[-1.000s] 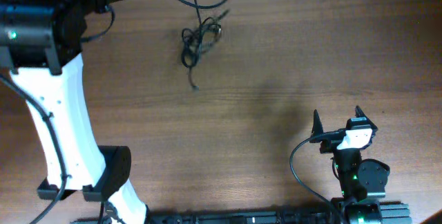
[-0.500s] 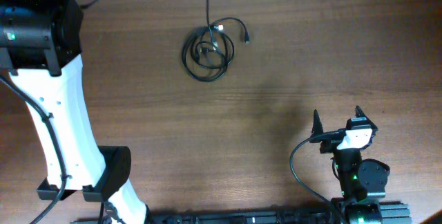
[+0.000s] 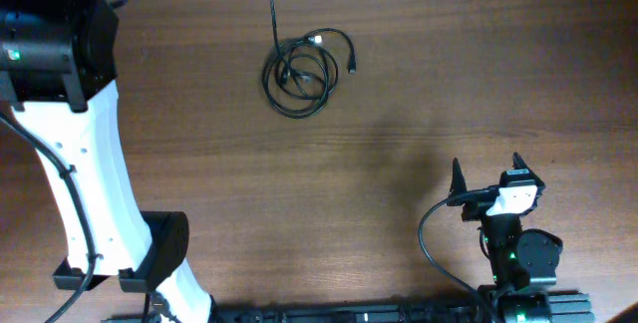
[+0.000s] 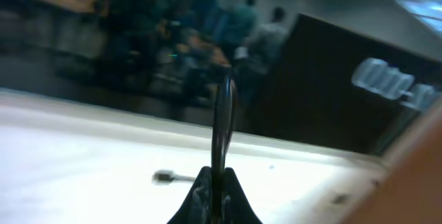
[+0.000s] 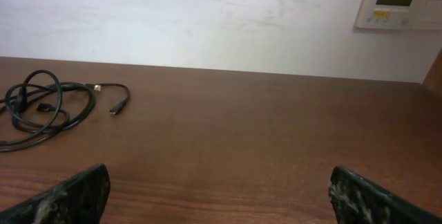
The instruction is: Untangle cables
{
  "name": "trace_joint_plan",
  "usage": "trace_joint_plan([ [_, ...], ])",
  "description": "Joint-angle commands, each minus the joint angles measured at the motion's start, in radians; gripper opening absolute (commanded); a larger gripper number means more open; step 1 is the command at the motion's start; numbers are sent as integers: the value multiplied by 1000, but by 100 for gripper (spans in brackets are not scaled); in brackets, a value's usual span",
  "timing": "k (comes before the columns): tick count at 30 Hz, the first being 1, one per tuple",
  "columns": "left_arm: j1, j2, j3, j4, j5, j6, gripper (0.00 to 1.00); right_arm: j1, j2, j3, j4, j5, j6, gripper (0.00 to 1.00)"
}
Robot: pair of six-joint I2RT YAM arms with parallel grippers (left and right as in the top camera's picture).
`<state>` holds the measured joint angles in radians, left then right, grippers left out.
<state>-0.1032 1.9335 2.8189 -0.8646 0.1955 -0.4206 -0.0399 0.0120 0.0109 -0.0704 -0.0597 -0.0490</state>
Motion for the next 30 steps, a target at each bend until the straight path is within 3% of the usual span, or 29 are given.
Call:
trace_joint_plan([
  [1,8,-14,-27,-7,-279,30,0,7,-6,-5,-5,8,1,98],
  [4,13,-2,-69,9,-475,29,0,7,-6,-5,-5,8,1,98],
  [7,45,30,-121,34,-579,29,0,7,-6,-5,-5,8,1,98],
  [25,356,349,-183,178,-547,29,0,7,-6,-5,-5,8,1,98],
  [26,385,382,-183,179,-546,29,6,7,-6,-5,-5,8,1,98],
  [28,420,421,-183,167,-499,29,29,7,-6,-5,-5,8,1,98],
  [30,448,453,-183,145,-440,29,37,7,-6,-5,-5,8,1,98],
])
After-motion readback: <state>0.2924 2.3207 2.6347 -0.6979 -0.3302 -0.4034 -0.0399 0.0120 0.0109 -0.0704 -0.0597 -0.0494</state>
